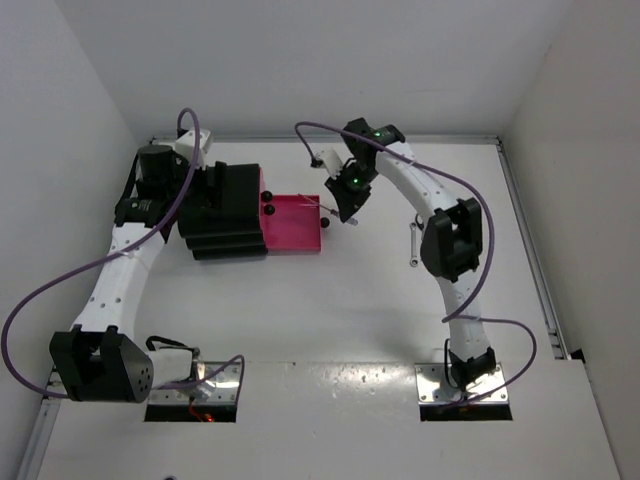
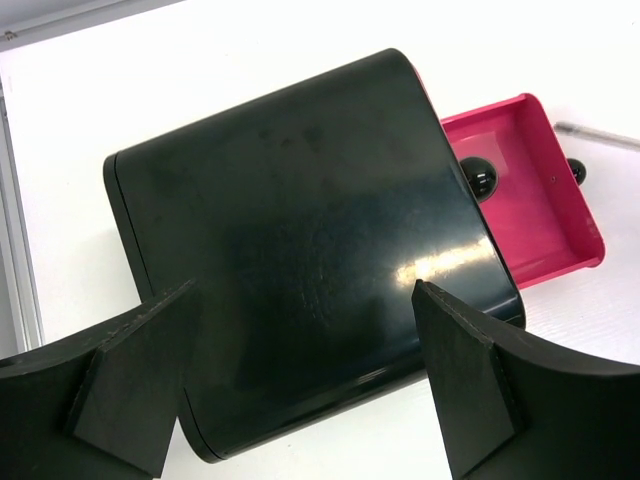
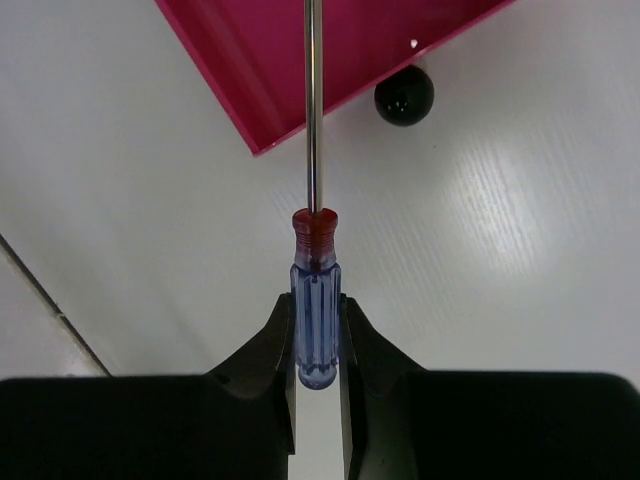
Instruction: Sort the tools into containers
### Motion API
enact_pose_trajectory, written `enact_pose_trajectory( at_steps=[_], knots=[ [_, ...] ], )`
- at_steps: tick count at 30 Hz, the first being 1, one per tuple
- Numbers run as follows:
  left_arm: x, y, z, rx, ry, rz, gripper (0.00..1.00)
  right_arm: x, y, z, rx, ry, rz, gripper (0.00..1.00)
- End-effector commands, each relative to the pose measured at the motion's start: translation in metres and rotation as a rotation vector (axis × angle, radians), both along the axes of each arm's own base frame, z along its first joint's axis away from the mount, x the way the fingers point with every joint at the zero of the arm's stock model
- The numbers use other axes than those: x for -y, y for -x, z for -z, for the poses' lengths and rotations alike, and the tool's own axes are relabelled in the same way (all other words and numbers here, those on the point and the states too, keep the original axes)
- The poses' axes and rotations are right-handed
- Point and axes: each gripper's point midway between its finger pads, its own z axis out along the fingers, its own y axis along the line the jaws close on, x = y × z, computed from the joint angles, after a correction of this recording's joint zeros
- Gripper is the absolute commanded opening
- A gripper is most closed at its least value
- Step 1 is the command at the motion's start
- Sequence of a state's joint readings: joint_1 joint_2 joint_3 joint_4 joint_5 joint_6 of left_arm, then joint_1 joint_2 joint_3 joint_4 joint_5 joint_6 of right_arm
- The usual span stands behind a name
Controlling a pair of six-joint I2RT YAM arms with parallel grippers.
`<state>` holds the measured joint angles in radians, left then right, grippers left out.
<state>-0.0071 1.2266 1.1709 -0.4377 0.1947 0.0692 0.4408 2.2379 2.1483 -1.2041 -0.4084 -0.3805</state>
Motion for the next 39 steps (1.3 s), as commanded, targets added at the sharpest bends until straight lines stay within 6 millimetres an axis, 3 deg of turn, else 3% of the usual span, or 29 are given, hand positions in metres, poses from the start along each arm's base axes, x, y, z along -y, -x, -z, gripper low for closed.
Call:
enact_pose_trajectory(
  at_steps=[1, 4, 11, 17, 28, 39],
  knots=[
    [0.002, -0.002, -0.014, 0.057, 0.016, 0.003, 0.92, -0.011, 0.012, 0.001, -0.01, 0.115, 0.066, 0.0],
    [0.002, -0.001, -0.009, 0.046, 0.015, 0.003, 0.92, -0.019, 0.01, 0.015, 0.006, 0.168, 0.054, 0.0],
    [0.002, -0.003, 0.0, 0.035, 0.015, 0.003, 0.92, -0.043, 0.003, 0.024, 0.035, 0.152, 0.051, 0.0],
    [0.0, -0.004, 0.002, 0.035, 0.019, 0.002, 0.92, -0.056, -0.006, 0.045, 0.024, 0.148, 0.073, 0.0],
    [0.0, -0.009, 0.01, 0.017, 0.019, 0.002, 0.92, -0.091, -0.025, 0.039, 0.052, -0.001, 0.097, 0.0],
    [-0.001, -0.014, 0.011, 0.015, 0.032, -0.002, 0.92, -0.103, -0.024, 0.058, -0.007, -0.043, 0.112, 0.0]
  ],
)
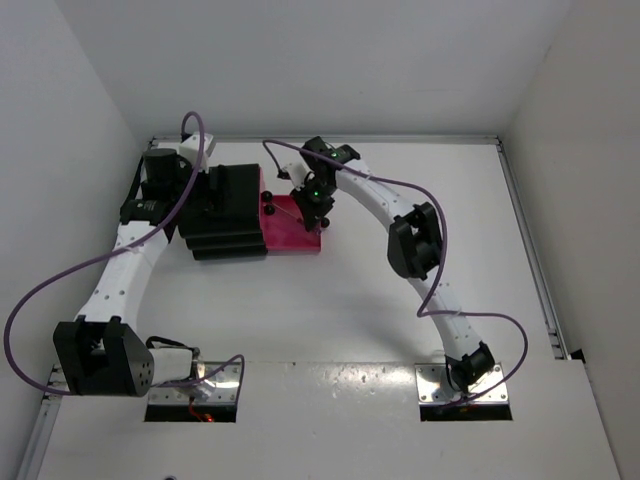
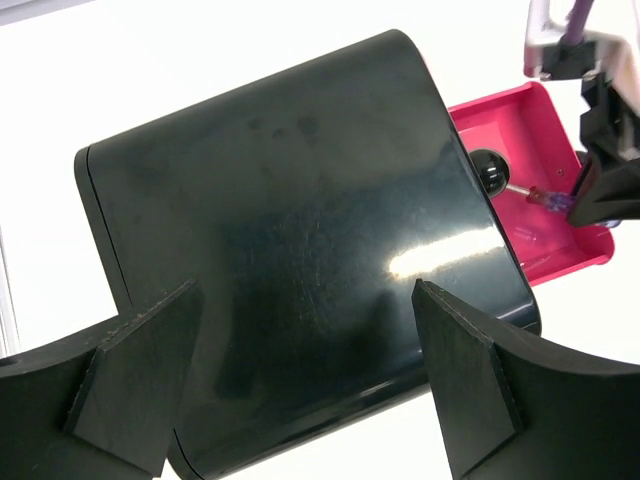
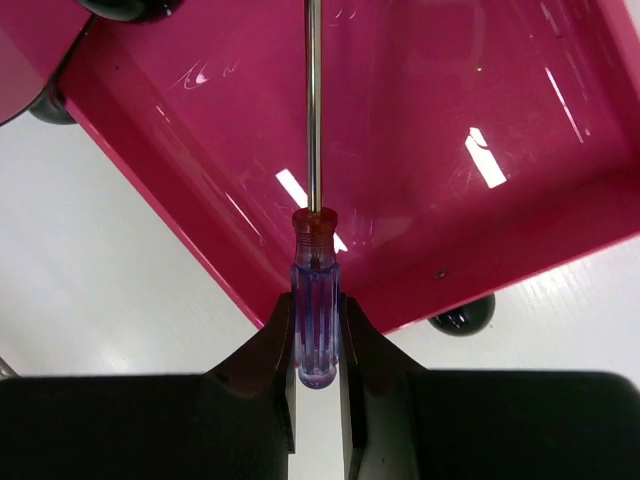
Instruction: Sort the tools into containers
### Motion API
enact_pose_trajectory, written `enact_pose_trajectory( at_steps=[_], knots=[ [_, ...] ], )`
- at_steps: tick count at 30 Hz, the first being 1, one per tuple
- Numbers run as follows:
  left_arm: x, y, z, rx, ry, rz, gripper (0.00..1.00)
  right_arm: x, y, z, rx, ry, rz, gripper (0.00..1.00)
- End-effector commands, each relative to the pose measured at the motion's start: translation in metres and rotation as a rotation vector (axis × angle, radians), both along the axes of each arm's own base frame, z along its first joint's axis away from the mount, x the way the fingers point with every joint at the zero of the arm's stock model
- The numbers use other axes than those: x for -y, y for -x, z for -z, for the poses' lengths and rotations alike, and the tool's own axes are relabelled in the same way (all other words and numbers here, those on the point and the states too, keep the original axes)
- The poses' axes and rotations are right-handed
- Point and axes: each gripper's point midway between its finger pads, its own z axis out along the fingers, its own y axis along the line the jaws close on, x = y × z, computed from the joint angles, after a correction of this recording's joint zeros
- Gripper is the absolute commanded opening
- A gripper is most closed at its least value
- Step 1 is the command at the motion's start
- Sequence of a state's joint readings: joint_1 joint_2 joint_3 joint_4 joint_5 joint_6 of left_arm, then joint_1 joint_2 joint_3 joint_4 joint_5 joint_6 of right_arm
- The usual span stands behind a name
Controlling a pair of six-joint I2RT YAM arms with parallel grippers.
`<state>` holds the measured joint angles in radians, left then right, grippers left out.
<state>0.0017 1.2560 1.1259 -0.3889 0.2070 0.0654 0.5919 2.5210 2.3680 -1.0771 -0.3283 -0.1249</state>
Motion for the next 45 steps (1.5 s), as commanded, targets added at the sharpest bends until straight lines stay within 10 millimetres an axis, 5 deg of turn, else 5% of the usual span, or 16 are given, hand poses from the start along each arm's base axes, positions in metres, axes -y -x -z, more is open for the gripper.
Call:
enact_pose_trajectory(
  at_steps=[1, 14, 21, 25, 30, 31, 34, 35, 39, 45],
  knots=[
    [0.0, -0.008, -0.01, 0.041, 0.023, -0.002, 0.92, -0.014, -0.008, -0.007, 0.015, -0.062, 0.015, 0.0],
    [0.002, -0.009, -0.007, 0.032, 0.028, 0.006, 0.92, -0.022, -0.017, 0.01, 0.015, -0.08, 0.052, 0.0],
    [-0.002, -0.008, -0.002, 0.022, 0.028, -0.004, 0.92, -0.023, -0.022, 0.002, 0.024, -0.109, 0.075, 0.5],
    [-0.005, -0.012, -0.001, 0.022, 0.032, -0.008, 0.92, -0.023, -0.03, -0.025, 0.092, -0.13, 0.083, 0.57],
    [-0.027, -0.017, -0.027, 0.062, 0.093, -0.056, 0.92, -0.003, -0.032, -0.064, 0.162, -0.128, 0.11, 0.57],
    [-0.038, -0.016, -0.035, 0.068, 0.117, -0.086, 0.92, 0.003, -0.034, -0.09, 0.205, -0.165, 0.112, 0.57],
    [-0.049, -0.013, -0.051, 0.089, 0.144, -0.113, 0.92, 0.028, -0.032, -0.106, 0.194, -0.209, 0.14, 0.57],
    [-0.056, -0.011, -0.055, 0.098, 0.153, -0.139, 0.92, 0.033, -0.028, -0.126, 0.197, -0.255, 0.134, 0.57],
    [-0.076, -0.004, -0.06, 0.109, 0.167, -0.204, 0.89, 0.075, -0.025, -0.128, 0.024, -0.447, 0.249, 0.51],
    [-0.094, 0.002, -0.042, 0.067, 0.229, -0.198, 0.86, 0.086, 0.004, -0.094, -0.358, -0.749, 0.306, 0.42]
  ],
)
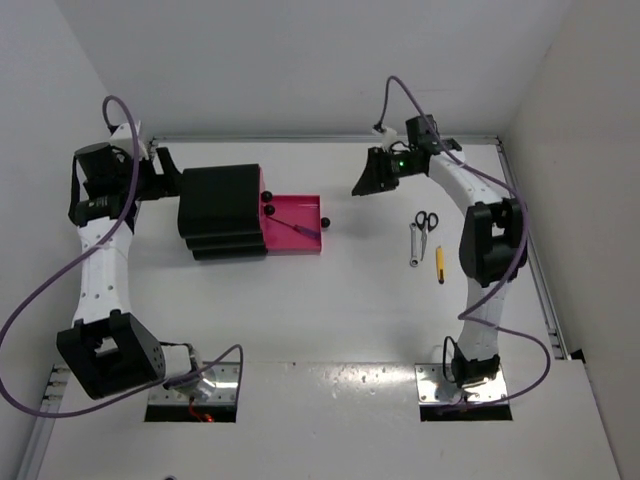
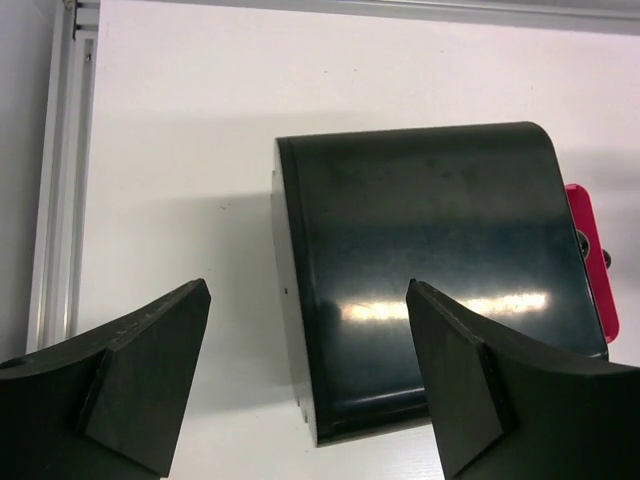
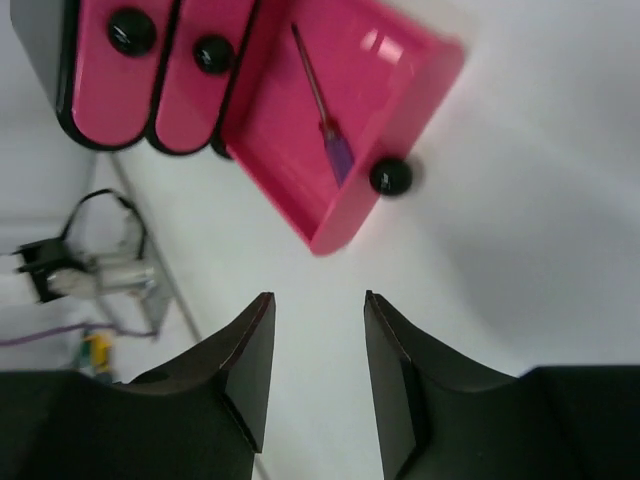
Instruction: Sort the tools into containers
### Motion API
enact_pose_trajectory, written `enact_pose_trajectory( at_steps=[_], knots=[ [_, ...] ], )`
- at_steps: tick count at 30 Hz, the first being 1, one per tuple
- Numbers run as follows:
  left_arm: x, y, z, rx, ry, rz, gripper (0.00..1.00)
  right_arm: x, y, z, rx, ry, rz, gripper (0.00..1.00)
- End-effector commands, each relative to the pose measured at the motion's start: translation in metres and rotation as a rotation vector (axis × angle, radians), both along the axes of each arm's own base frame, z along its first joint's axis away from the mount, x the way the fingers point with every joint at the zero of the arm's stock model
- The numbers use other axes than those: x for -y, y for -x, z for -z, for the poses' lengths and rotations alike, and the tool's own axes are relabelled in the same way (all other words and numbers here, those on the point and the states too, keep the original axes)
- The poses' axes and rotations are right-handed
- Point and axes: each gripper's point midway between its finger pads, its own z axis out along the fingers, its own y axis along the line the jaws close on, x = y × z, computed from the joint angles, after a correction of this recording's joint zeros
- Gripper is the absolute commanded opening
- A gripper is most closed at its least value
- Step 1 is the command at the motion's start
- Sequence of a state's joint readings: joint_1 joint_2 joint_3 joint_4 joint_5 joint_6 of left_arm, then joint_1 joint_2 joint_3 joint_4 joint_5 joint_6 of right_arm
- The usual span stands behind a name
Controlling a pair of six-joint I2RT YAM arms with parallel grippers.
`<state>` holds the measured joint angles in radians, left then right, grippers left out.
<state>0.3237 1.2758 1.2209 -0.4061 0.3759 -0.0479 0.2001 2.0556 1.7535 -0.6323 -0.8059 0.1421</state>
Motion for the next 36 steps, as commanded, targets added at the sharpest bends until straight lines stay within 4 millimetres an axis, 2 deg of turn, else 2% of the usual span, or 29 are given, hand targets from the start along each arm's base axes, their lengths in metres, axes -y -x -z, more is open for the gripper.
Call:
enact_pose_trajectory(
  at_steps=[1, 2, 4, 5, 8, 10, 15, 17, 27, 34, 36],
  knots=[
    [-0.002, 0.007, 0.0, 0.011, 0.074, 0.034, 0.86, -0.025, 0.034, 0.012, -0.259, -0.288, -0.083, 0.41],
    [-0.005, 0.006, 0.005, 0.007, 0.085, 0.037, 0.84, -0.027, 0.034, 0.022, -0.244, -0.315, -0.084, 0.41],
    [-0.007, 0.004, 0.018, -0.014, 0.117, 0.053, 0.83, -0.029, 0.037, 0.03, -0.313, -0.353, -0.047, 0.41],
    [-0.015, 0.005, 0.021, -0.02, 0.127, 0.038, 0.82, -0.031, 0.032, 0.031, -0.289, -0.373, -0.056, 0.41],
    [-0.018, 0.003, 0.032, -0.04, 0.171, 0.072, 0.79, -0.032, 0.03, 0.041, -0.32, -0.376, -0.043, 0.44],
    [-0.016, 0.005, 0.041, -0.068, 0.198, 0.092, 0.77, -0.032, 0.03, 0.049, -0.355, -0.375, -0.02, 0.47],
    [-0.015, 0.003, 0.049, -0.083, 0.213, 0.113, 0.76, -0.03, 0.018, 0.063, -0.375, -0.381, 0.026, 0.49],
    [-0.015, 0.002, 0.062, -0.113, 0.231, 0.111, 0.76, -0.031, 0.012, 0.074, -0.402, -0.37, 0.048, 0.49],
    [-0.019, 0.003, 0.075, -0.145, 0.215, 0.107, 0.76, -0.038, 0.0, 0.11, -0.436, -0.315, 0.089, 0.49],
    [-0.022, 0.005, 0.088, -0.17, 0.195, 0.102, 0.76, -0.047, -0.012, 0.115, -0.445, -0.34, 0.084, 0.49],
    [-0.022, 0.005, 0.091, -0.177, 0.2, 0.102, 0.76, -0.052, -0.009, 0.121, -0.471, -0.342, 0.074, 0.49]
  ],
)
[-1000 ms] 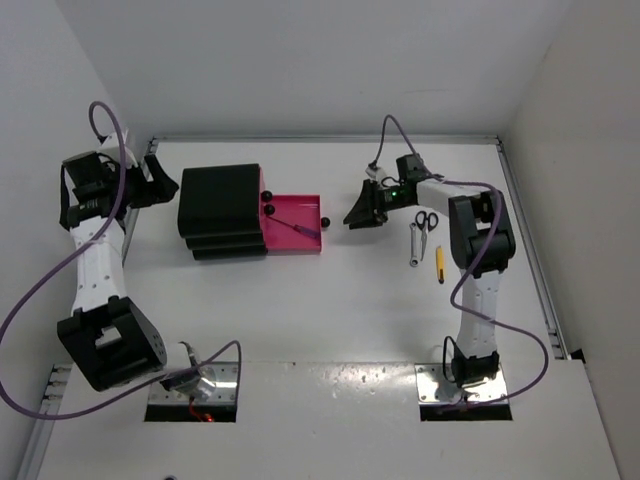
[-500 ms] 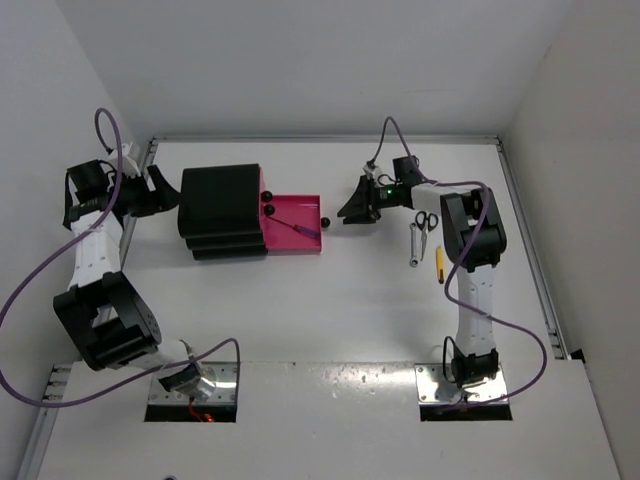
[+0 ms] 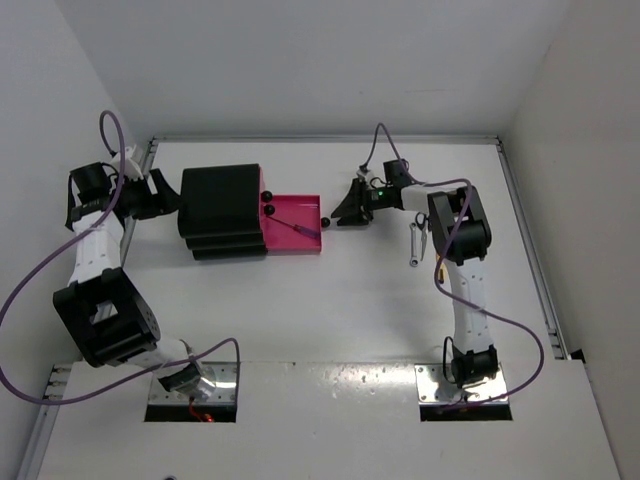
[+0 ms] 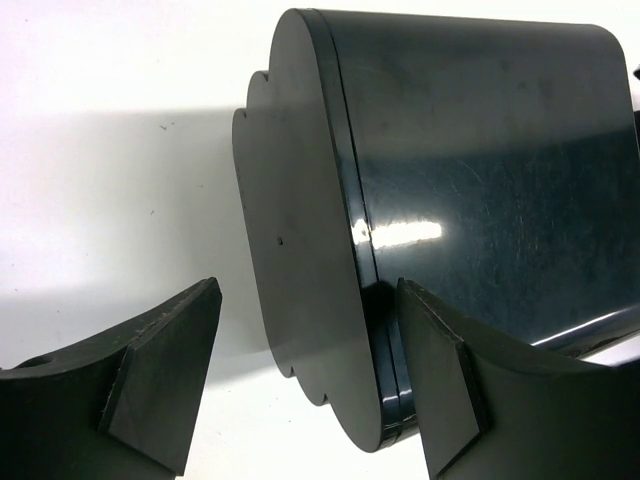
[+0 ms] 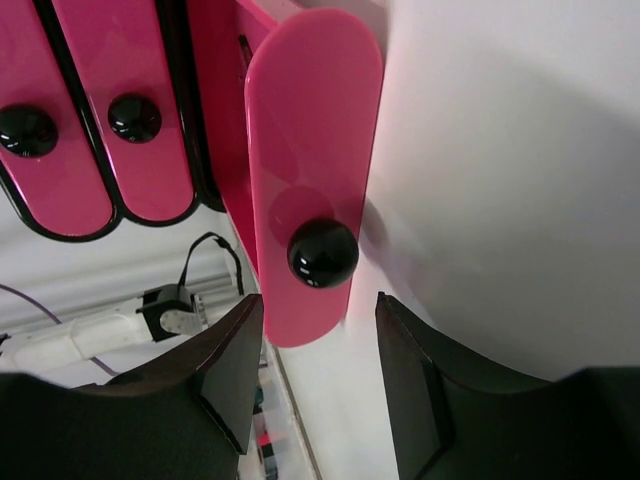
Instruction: Sort the tools into containers
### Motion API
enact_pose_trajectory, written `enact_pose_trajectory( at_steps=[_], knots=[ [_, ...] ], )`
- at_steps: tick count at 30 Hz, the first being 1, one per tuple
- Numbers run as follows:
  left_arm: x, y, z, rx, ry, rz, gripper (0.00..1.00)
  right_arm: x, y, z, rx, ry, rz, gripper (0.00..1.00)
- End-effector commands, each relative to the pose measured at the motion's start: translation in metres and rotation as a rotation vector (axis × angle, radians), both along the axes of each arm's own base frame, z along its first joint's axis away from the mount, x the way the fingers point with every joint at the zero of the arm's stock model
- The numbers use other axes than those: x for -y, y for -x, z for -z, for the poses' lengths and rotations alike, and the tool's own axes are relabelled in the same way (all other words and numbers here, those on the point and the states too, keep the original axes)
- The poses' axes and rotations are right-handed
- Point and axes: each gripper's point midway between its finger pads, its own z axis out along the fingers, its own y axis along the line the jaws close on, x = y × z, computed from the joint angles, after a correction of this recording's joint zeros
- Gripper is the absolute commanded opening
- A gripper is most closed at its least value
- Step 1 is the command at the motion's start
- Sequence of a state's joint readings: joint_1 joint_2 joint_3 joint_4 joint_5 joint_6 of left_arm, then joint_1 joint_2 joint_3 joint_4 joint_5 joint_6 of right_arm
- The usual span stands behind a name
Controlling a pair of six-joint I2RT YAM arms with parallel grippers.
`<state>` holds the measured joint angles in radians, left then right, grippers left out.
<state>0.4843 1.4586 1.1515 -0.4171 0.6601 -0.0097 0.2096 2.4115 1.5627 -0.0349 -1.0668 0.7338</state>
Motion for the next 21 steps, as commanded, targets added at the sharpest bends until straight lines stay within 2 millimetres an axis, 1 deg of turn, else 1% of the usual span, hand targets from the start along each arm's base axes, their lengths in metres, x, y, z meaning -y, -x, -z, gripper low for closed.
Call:
enact_pose_trajectory(
  at_steps=[1, 2, 3, 4, 5, 6, 8, 9, 10, 11, 14, 15, 16, 17, 19, 20, 21],
  knots=[
    [0.001, 0.001, 0.012, -0.014, -0.01, 0.018, 0.76, -0.015, -0.008, -0.011, 0.045, -0.039, -0.03, 0.49],
    [0.0, 0.001, 0.012, -0.018, -0.017, 0.01, 0.76, -0.016, -0.01, -0.009, 0.045, -0.039, -0.03, 0.49],
    [0.0, -0.001, 0.012, -0.012, -0.037, 0.014, 0.76, -0.021, -0.007, -0.006, 0.035, -0.04, -0.037, 0.49],
    [0.0, -0.001, 0.012, -0.012, -0.037, 0.014, 0.76, -0.021, -0.007, -0.006, 0.035, -0.04, -0.037, 0.49],
    [0.003, 0.0, 0.016, -0.023, -0.038, 0.018, 0.76, -0.021, -0.006, -0.004, 0.023, -0.049, -0.04, 0.49],
    [0.003, 0.0, 0.016, -0.023, -0.038, 0.018, 0.76, -0.026, -0.005, -0.001, 0.022, -0.049, -0.049, 0.49],
    [0.003, 0.0, 0.016, -0.023, -0.038, 0.018, 0.76, -0.026, -0.005, 0.003, 0.022, -0.049, -0.049, 0.49],
    [0.003, 0.0, 0.016, -0.023, -0.038, 0.018, 0.76, -0.031, -0.002, 0.003, 0.021, -0.049, -0.06, 0.49],
    [0.003, 0.0, 0.016, -0.023, -0.038, 0.018, 0.76, -0.031, -0.001, 0.001, 0.008, -0.056, -0.062, 0.49],
    [0.002, 0.0, 0.017, -0.026, -0.044, 0.011, 0.76, -0.031, -0.001, 0.005, 0.009, -0.057, -0.062, 0.49],
    [0.005, -0.001, 0.017, -0.023, -0.051, 0.025, 0.76, -0.032, -0.005, 0.001, 0.02, -0.063, -0.059, 0.49],
    [0.006, 0.001, 0.021, -0.031, -0.047, 0.026, 0.76, -0.032, -0.005, 0.004, 0.01, -0.063, -0.055, 0.49],
    [0.006, 0.001, 0.021, -0.031, -0.047, 0.026, 0.76, -0.037, -0.004, 0.0, 0.018, -0.072, -0.071, 0.49],
    [0.006, 0.001, 0.024, -0.039, -0.043, 0.026, 0.76, -0.038, -0.004, 0.003, 0.014, -0.075, -0.068, 0.47],
    [0.006, 0.002, 0.028, -0.045, -0.046, 0.031, 0.76, -0.039, -0.005, 0.0, 0.015, -0.087, -0.068, 0.44],
    [0.004, 0.001, 0.027, -0.04, -0.056, 0.024, 0.76, -0.043, -0.002, 0.0, 0.014, -0.088, -0.077, 0.38],
    [0.004, 0.001, 0.027, -0.04, -0.056, 0.024, 0.76, -0.043, -0.002, 0.0, 0.014, -0.088, -0.078, 0.36]
  ],
)
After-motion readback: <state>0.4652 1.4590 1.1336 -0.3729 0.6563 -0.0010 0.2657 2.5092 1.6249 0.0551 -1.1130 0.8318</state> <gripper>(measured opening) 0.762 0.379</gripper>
